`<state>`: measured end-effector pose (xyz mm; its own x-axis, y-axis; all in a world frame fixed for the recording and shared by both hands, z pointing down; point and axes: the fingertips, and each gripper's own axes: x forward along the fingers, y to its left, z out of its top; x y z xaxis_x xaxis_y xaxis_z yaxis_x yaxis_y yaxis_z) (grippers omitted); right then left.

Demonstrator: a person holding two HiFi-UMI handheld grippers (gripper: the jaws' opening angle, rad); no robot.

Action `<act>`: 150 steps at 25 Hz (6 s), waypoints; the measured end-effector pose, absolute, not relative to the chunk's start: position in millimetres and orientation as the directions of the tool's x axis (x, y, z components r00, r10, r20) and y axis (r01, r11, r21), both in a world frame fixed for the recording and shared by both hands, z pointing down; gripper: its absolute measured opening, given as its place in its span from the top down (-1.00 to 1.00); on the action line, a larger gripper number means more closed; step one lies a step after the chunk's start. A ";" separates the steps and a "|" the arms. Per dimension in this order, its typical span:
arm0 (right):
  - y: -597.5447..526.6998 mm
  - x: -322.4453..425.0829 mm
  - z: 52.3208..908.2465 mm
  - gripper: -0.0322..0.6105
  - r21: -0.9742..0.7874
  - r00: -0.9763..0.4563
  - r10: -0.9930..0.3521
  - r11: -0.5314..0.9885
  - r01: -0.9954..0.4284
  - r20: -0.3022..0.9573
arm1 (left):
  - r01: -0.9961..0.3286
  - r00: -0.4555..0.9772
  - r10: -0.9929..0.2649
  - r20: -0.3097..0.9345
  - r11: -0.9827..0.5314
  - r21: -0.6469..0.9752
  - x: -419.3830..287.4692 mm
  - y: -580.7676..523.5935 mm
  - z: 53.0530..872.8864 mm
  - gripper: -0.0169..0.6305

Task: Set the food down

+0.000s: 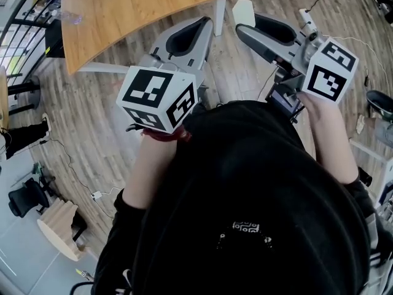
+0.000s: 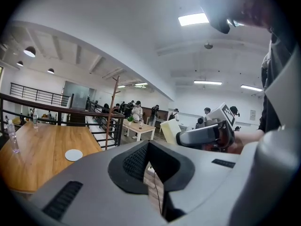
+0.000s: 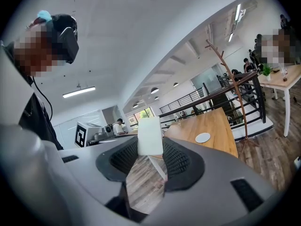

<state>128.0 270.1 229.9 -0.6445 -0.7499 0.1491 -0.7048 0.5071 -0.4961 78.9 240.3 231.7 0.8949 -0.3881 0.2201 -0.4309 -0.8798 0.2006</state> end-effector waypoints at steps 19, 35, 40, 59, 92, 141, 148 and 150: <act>169.6 119.6 227.1 0.37 -0.497 -0.572 -0.797 0.423 -0.758 0.195 | -0.357 0.928 -0.311 0.206 -0.899 0.253 72.5 133.6 235.1 0.95; 58.0 69.8 233.9 0.37 -0.499 -0.563 -0.797 0.404 -0.767 0.220 | -0.341 0.929 -0.284 0.237 -0.906 0.251 19.2 27.9 254.9 0.96; 42.1 63.1 230.7 0.37 -0.500 -0.570 -0.792 0.411 -0.762 0.218 | -0.370 0.920 -0.309 0.242 -0.888 0.273 5.0 14.8 259.2 0.96; -89.0 103.7 242.0 0.37 -0.507 -0.691 -0.692 0.527 -0.682 0.211 | -0.469 0.875 -0.406 0.264 -0.847 0.252 53.1 -104.8 272.2 0.95; -183.1 142.8 236.6 0.37 -0.519 -0.674 -0.713 0.509 -0.687 0.193 | -0.402 0.913 -0.355 0.200 -0.867 0.294 88.2 -190.9 250.8 0.95; -221.1 135.0 316.8 0.37 -0.497 -0.712 -0.594 0.520 -0.695 0.374 | -0.524 0.851 -0.444 0.281 -0.746 0.410 58.2 -201.0 310.9 0.95; -224.6 130.1 336.5 0.37 -0.511 -0.729 -0.556 0.525 -0.681 0.400 | -0.550 0.835 -0.462 0.299 -0.713 0.435 49.8 -192.2 323.4 0.95; -224.5 127.2 342.2 0.37 -0.514 -0.733 -0.543 0.527 -0.677 0.409 | -0.556 0.831 -0.468 0.300 -0.702 0.444 47.6 -189.4 326.6 0.95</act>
